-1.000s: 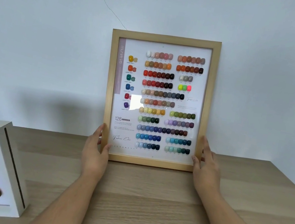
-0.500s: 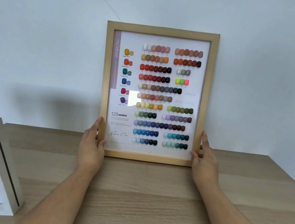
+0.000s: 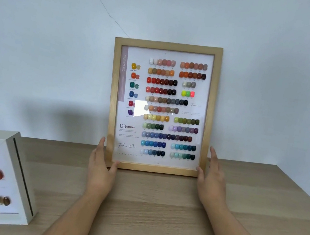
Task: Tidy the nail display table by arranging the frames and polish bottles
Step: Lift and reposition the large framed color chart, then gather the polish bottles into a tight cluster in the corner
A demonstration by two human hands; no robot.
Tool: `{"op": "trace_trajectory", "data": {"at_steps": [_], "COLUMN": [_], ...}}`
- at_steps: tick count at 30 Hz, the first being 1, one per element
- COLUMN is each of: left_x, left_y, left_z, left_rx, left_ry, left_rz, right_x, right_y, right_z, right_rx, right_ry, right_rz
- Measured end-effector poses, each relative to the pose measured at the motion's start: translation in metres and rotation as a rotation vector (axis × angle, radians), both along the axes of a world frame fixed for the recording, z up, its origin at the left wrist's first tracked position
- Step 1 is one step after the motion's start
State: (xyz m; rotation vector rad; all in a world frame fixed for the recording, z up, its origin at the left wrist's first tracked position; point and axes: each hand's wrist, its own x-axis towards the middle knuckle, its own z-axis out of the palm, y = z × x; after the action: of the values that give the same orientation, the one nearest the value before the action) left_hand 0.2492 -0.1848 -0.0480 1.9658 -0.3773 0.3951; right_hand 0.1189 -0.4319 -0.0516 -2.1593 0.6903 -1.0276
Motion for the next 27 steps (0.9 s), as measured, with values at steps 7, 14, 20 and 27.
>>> {"op": "trace_trajectory", "data": {"at_steps": [7,14,20,27], "left_x": [-0.062,-0.139,-0.218,-0.295], "left_y": [-0.005,-0.059,-0.105,-0.145], "left_z": [0.029,0.115,0.131,0.106], "left_rx": [0.097,0.143,0.235,0.372], "left_ry": [-0.082,-0.263,-0.236,-0.228], "left_rz": [-0.075,-0.346,-0.675,-0.852], "right_x": [-0.046,-0.13,-0.234,-0.341], "right_y": [0.027,0.007,-0.025,-0.05], "right_z": [0.036,0.147,0.177,0.155], "right_rx": [-0.049,-0.149,-0.118,-0.123], "right_ry": [0.04,0.01,0.14,0.428], "right_rz": [0.053,0.081,0.069,0.091]}}
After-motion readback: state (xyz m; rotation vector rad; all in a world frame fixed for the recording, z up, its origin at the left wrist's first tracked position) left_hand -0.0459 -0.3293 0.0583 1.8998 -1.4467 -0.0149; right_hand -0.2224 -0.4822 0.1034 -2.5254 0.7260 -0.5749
